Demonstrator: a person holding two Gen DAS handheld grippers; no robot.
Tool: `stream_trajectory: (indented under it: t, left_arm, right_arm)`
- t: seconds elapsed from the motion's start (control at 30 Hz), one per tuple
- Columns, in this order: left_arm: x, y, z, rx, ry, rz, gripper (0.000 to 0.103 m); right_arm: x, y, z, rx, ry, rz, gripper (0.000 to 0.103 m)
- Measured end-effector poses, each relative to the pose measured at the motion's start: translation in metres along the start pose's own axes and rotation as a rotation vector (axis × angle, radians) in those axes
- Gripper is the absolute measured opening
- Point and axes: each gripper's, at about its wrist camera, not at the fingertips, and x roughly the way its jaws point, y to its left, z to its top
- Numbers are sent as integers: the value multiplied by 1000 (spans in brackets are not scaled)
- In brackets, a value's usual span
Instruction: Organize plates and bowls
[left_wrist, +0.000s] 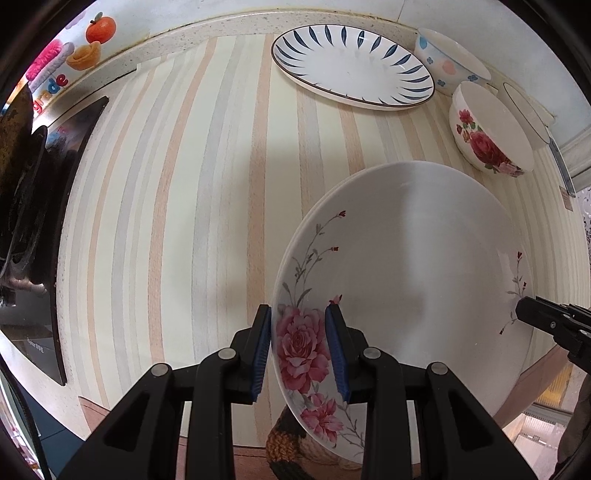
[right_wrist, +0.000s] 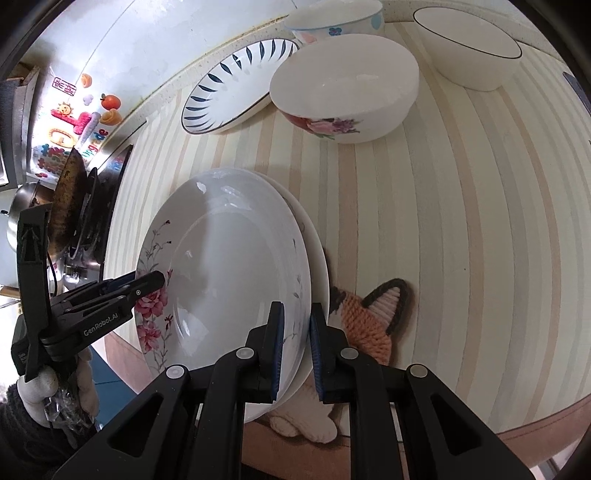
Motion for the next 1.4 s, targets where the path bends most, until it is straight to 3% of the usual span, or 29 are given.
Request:
stream_trajectory:
  t: [0.23, 0.33, 0.47, 0.57, 0.67, 0.83, 0.9, 1.0, 1.2, 1.4]
  left_arm:
    - [-8, 5, 5, -1, 8, -3, 27]
    - [-23, 15, 13, -30, 1, -41, 27]
    - [-49, 30, 49, -87, -35, -93, 27]
    - [-59, 38, 90, -117, -58, -122, 28]
    - [-57, 43, 133, -116, -76, -120, 28]
    - [-25, 49, 195, -100, -33, -125, 28]
    - [-11, 51, 208, -99, -8, -129, 28]
    - [10, 53, 224, -99, 28, -137, 28]
    - [44, 53, 238, -87, 91, -151, 28]
    - [68, 49, 250, -63, 123, -184, 28]
  right_arm:
    - [-6, -9, 0, 48, 30, 1, 17]
    - [-19, -15, 3, 75, 12, 11, 17]
    - [-46, -17, 18, 128, -28, 71, 17]
    - [-66, 1, 54, 122, -75, 126, 17]
    - [-70, 18, 100, 135, -93, 162, 30]
    - [-42, 31, 180, 174, -67, 93, 31]
    - [-24, 29, 206, 186, -24, 78, 31]
    - [1, 24, 237, 198, 22, -18, 31]
    - [37, 15, 255, 194, 120, -101, 31]
    - [56, 10, 263, 182, 153, -169, 29]
